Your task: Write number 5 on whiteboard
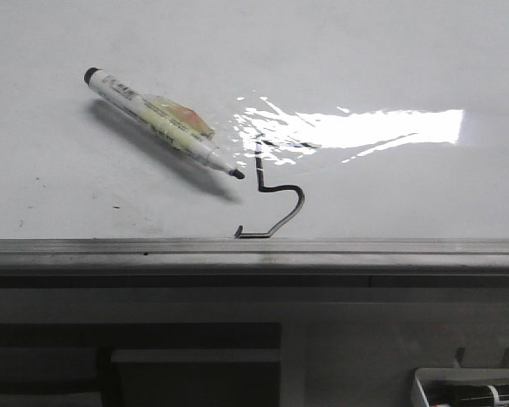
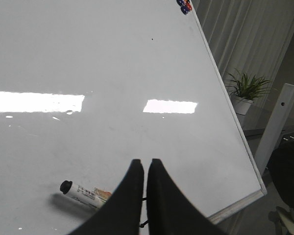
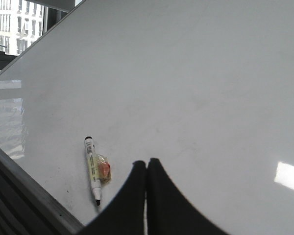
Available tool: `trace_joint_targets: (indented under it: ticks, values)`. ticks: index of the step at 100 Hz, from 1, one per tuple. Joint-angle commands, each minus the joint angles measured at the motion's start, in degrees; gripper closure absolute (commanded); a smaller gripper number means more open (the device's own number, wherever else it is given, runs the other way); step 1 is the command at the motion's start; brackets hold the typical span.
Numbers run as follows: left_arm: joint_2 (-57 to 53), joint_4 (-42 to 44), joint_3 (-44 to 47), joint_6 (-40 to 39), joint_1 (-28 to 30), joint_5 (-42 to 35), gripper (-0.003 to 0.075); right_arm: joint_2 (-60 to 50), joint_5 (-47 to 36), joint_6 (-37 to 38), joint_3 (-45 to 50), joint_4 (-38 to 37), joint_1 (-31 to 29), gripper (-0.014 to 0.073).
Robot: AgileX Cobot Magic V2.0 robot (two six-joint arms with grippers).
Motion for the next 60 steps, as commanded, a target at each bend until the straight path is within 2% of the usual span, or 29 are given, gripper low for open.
trace_joint_targets:
  ticks: [1,34,48,60]
  values:
    - [0.37,0.17,-1.49,0.08,-0.09,-0.91,0.0741,0.51,-2.58,0.02,-1.45,0.77,-0.36,0.0657]
    - [0.37,0.3,-1.27,0.08,-0.09,-1.27,0.0741,0.51,-2.58,0.02,-1.45,0.77,-0.36,0.0657]
    - [-2.47,12.86,1.49,0.08,1.59,-3.81,0.0741,0.51,-2.58,0.02,-1.45,0.77,-0.36,0.0657]
    - [-6.9,25.42,6.77,-0.91,7.59,-0.43,0.0741,0.51,-2.58,0.02,-1.45,0.77,-0.36,0.0657]
